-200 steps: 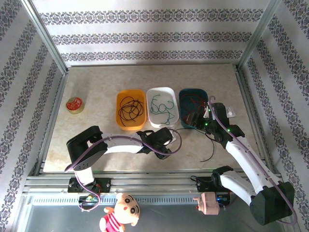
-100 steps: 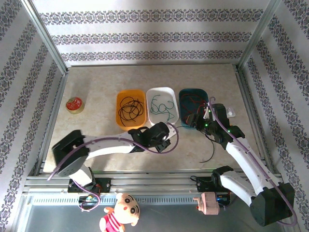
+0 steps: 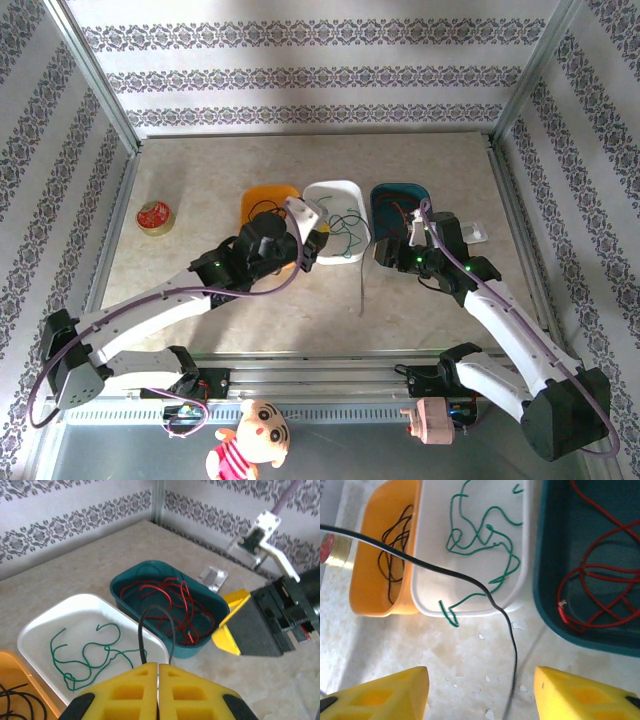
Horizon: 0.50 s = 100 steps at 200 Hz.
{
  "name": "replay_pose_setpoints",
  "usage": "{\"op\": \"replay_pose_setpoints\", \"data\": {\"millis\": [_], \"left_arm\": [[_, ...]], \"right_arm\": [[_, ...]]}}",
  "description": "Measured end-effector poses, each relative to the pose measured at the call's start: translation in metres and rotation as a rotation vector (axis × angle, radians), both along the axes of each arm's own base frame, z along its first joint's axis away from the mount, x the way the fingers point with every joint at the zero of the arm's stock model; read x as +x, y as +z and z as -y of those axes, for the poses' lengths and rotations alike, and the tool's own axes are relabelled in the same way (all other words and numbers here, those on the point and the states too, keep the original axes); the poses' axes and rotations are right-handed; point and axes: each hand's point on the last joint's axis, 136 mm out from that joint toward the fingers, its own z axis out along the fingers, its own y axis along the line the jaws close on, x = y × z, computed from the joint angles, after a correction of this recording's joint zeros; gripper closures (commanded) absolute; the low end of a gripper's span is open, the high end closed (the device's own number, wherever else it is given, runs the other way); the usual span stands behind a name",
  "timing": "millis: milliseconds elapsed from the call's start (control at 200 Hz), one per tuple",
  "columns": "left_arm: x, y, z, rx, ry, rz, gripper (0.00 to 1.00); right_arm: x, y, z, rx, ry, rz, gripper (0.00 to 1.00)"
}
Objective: Untangle the cables
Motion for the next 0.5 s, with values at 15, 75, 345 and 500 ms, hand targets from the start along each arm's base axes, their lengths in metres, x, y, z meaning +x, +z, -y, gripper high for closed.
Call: {"op": "replay_pose_setpoints", "data": {"millis": [15,75,345,500], "left_arm": [[0.000,0.002,-0.002,-0.007,0.003,0.001,1.00],[0.001,0.008,-0.009,-0.033,0.016,0.000,1.00],[-0.009,0.017,-0.020,-0.097,0.007,-0.014,1.00],[-0.011,0.018,-0.020,-0.114,-0.002,-0.024,1.00]], "right_arm": [[0.000,0.001,-0.001,0.002,0.008,0.003,0.38],[0.000,0.005,-0.006,0.007,0.034,0.013,0.37],[0.000,0.002,-0.017,0.009,0.097,0.002,0.32],[0.007,-0.004,-0.027,0.004,0.120,-0.003,0.31]]}}
